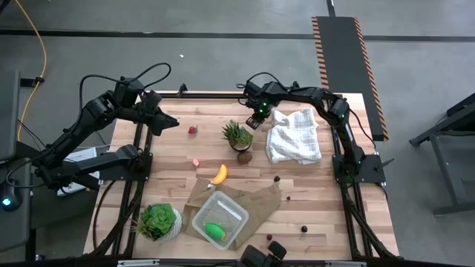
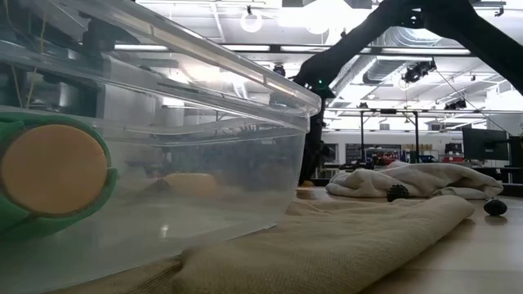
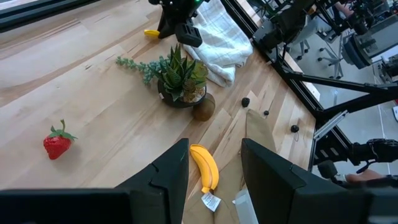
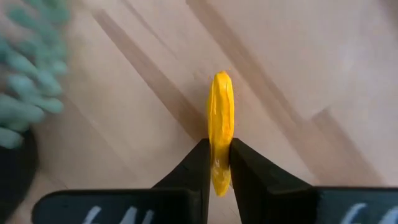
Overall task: Pick and placing Produce into tupperware
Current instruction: Put the yellow corn into the container
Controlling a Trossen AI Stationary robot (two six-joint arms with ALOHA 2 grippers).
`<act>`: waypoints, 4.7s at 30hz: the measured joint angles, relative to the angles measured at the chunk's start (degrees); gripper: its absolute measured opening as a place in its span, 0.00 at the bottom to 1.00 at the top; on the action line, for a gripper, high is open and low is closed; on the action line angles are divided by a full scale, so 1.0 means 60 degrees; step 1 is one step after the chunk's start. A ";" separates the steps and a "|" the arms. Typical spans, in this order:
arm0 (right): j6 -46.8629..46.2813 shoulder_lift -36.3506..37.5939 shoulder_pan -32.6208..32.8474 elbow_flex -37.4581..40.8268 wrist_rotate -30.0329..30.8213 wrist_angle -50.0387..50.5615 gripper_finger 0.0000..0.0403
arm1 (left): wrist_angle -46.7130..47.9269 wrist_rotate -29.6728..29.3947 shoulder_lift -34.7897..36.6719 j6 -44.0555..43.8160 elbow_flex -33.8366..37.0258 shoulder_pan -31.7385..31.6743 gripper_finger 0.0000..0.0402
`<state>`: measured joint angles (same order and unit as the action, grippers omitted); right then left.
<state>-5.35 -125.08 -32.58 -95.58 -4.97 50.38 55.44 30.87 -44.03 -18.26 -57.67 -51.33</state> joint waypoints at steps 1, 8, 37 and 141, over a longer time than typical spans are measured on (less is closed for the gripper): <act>0.0012 0.0000 0.0000 -0.0180 0.0000 0.0024 0.10 | 0.0003 -0.0003 0.0003 0.0006 0.0000 -0.0004 0.33; 0.0040 0.0000 -0.0007 -0.1908 -0.0171 0.0407 0.10 | 0.0000 0.0000 0.0001 0.0084 0.0000 -0.0004 0.33; -0.0020 0.0803 0.0053 -0.6329 -0.1279 0.2287 0.10 | -0.0011 0.0018 0.0003 0.0113 0.0000 -0.0003 0.33; -0.2196 0.3045 0.8808 -0.1011 -0.1114 -0.2578 0.10 | 0.0138 0.1962 0.0046 0.0090 0.0004 0.0012 0.33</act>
<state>-18.53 -106.81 20.27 -101.65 -11.66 34.91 56.27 42.65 -43.75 -17.72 -57.65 -51.26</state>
